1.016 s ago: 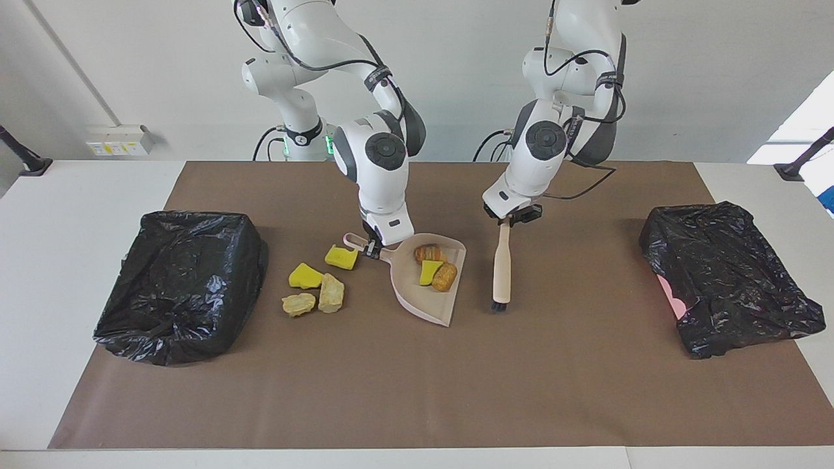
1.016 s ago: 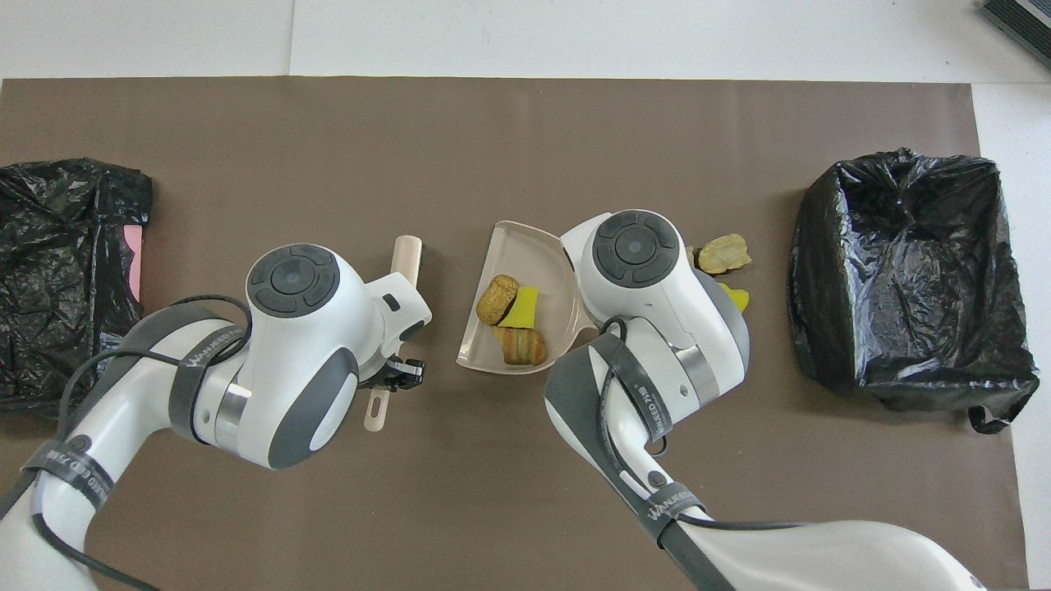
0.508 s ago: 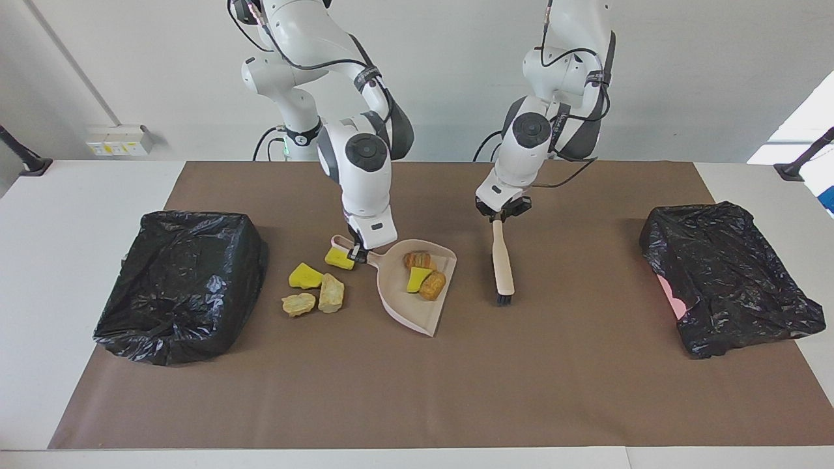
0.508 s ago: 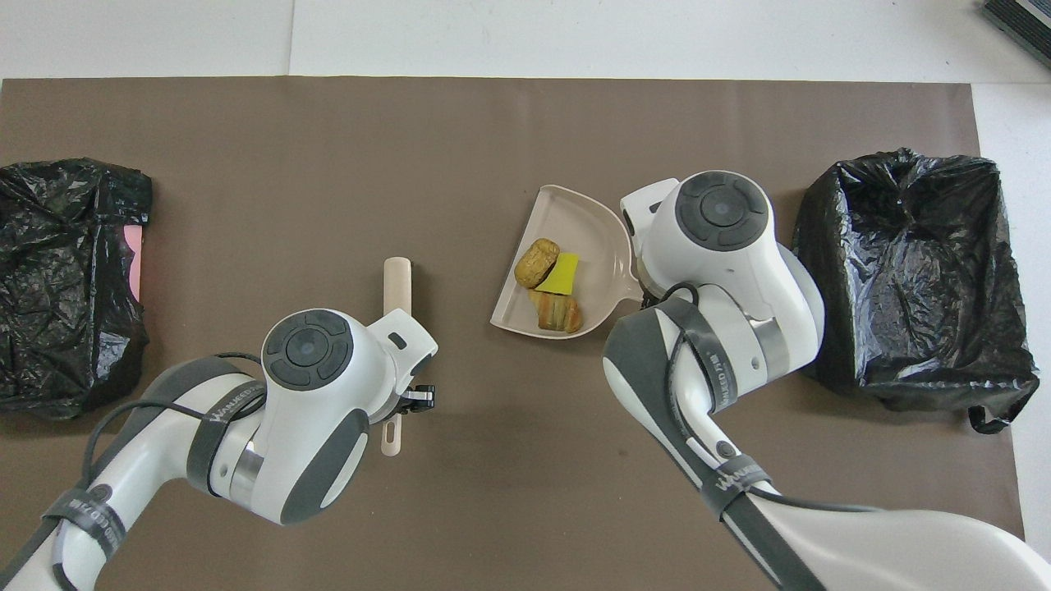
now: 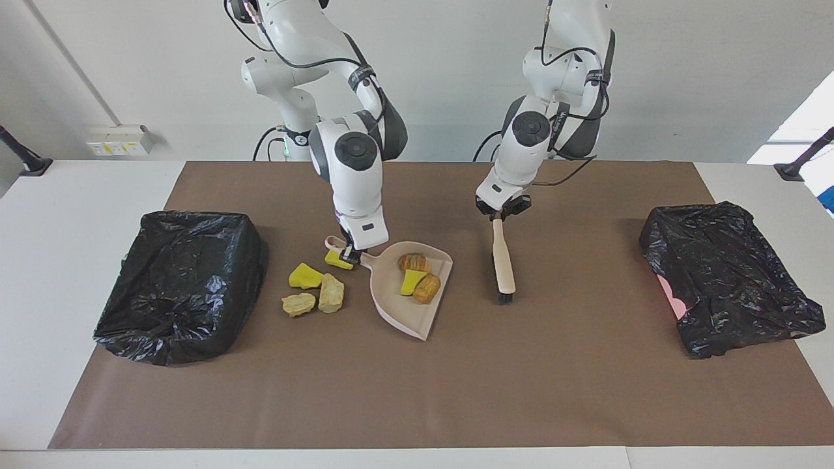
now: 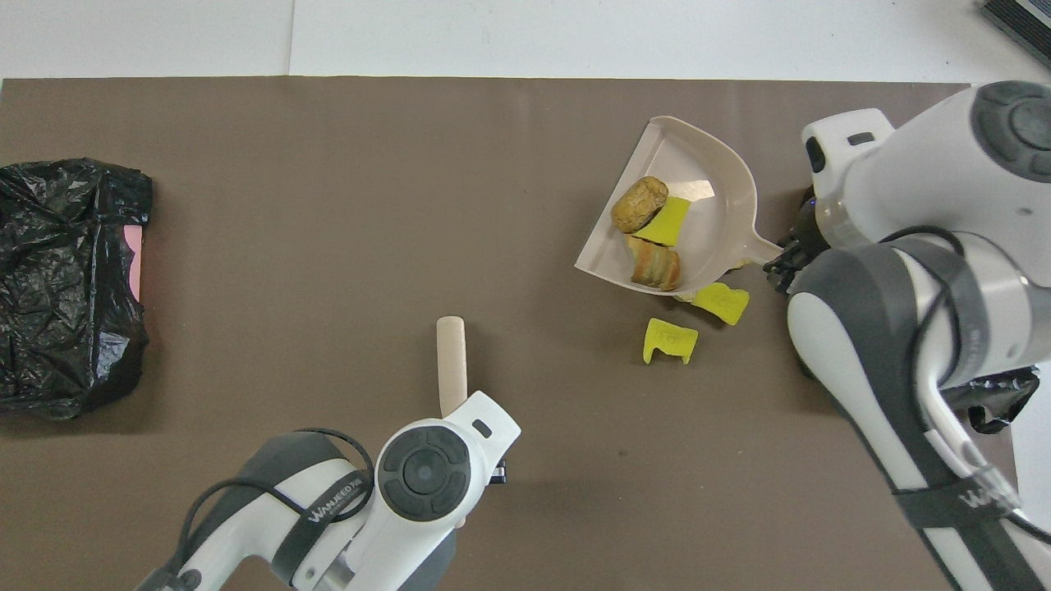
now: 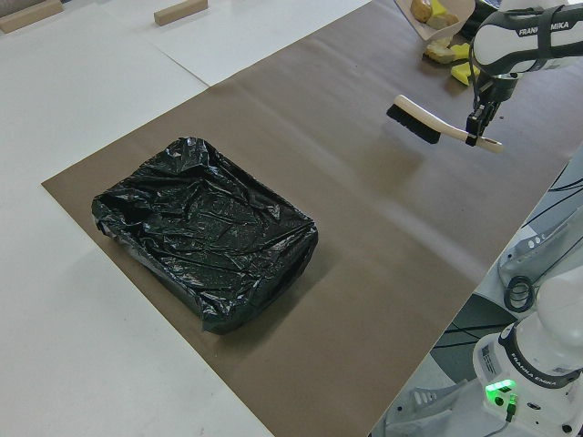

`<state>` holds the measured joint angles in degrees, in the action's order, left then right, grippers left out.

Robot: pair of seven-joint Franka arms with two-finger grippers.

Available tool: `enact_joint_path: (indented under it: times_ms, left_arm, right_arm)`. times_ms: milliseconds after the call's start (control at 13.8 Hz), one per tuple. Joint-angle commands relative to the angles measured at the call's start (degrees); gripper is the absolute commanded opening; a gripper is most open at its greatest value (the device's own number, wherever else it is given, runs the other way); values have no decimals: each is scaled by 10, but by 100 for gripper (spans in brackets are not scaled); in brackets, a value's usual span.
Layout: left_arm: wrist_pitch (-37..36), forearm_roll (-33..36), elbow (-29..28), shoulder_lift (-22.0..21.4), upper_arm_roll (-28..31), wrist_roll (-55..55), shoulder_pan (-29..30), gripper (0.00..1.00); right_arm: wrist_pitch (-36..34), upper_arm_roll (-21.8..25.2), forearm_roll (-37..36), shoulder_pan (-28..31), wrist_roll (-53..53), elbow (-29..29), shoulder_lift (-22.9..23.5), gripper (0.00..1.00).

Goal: Sweep and dump trash in bin
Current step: 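Carry the loaded dustpan to the black bag with the right gripper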

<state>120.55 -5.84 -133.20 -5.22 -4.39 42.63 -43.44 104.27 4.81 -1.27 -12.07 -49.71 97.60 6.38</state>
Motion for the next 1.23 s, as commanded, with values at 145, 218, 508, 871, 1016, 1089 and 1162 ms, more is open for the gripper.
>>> enact_joint_path:
  times_ms: [145,218,508,871,1016,1089,1162]
  left_arm:
    - [21,-55,-72,-60,10,90,-109,0]
    - [21,-63,-82,-69,10,92,-122,0]
    - [53,-81,-109,-87,10,137,-183,0]
    - [67,-105,-116,-79,10,140,-205,0]
    - [67,-105,-116,-79,10,140,-205,2]
    - [67,-105,-116,-78,10,143,-205,6]
    - [67,-105,-116,-78,10,147,-205,12]
  right_arm:
    - [-63,2,13,116,-93,-4,-31,0]
    - [-67,2,13,143,-133,-4,-32,0]
    - [-62,5,-26,239,-251,3,-43,0]
    - [11,5,-191,281,-361,34,-43,0]
    - [44,1,-245,265,-362,58,-43,0]
    - [46,2,-260,253,-362,61,-38,0]
    - [48,2,-276,246,-362,64,-33,0]
